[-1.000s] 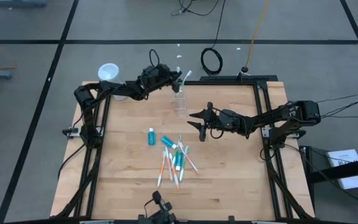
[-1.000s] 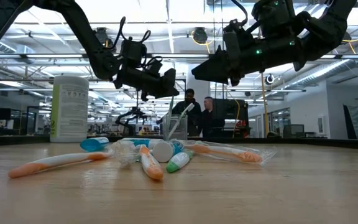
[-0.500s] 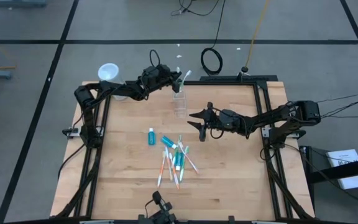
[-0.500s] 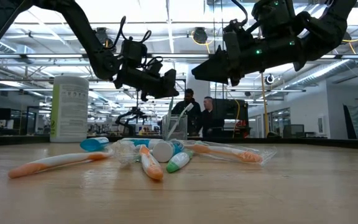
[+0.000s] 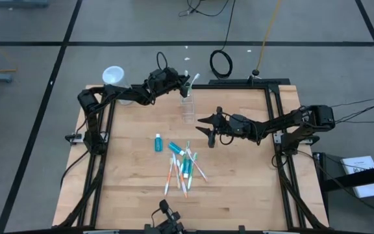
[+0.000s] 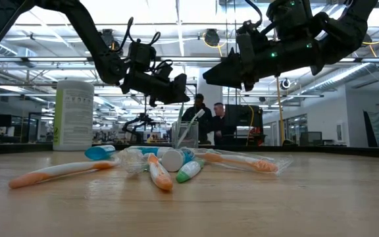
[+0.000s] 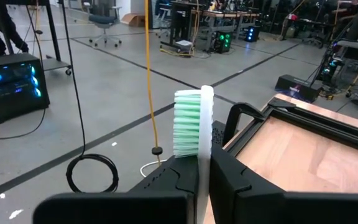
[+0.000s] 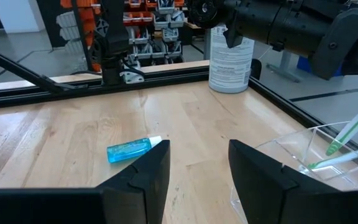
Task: Pick & Place toothbrushing station
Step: Put the green toothbrush into the transparent organizer
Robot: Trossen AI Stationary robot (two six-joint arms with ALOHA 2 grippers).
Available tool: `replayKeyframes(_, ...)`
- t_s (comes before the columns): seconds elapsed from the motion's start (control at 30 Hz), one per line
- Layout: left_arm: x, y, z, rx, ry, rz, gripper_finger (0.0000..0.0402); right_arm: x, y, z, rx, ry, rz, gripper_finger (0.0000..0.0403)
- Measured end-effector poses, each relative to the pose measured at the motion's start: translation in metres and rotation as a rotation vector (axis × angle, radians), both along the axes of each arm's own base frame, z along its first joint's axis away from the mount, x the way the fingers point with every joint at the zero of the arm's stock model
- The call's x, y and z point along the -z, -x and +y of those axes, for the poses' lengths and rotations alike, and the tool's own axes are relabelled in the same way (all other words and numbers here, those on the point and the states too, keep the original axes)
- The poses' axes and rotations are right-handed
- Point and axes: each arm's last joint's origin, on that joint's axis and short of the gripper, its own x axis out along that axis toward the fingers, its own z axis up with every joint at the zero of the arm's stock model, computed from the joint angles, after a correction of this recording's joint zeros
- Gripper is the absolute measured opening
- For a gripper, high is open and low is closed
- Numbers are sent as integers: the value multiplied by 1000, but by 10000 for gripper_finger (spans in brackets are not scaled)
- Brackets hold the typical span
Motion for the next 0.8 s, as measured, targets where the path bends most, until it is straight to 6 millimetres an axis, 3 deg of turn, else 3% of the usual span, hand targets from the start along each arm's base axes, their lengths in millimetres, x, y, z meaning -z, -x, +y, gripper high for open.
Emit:
replayKeyframes(0.53,-2,-1,0,4,-23,-28,14,0,0,0,0,-1,0,155)
replayKeyframes(0.8,7,-2,5,47,-3,-89,13,0,0,0,0,-1,-1,155)
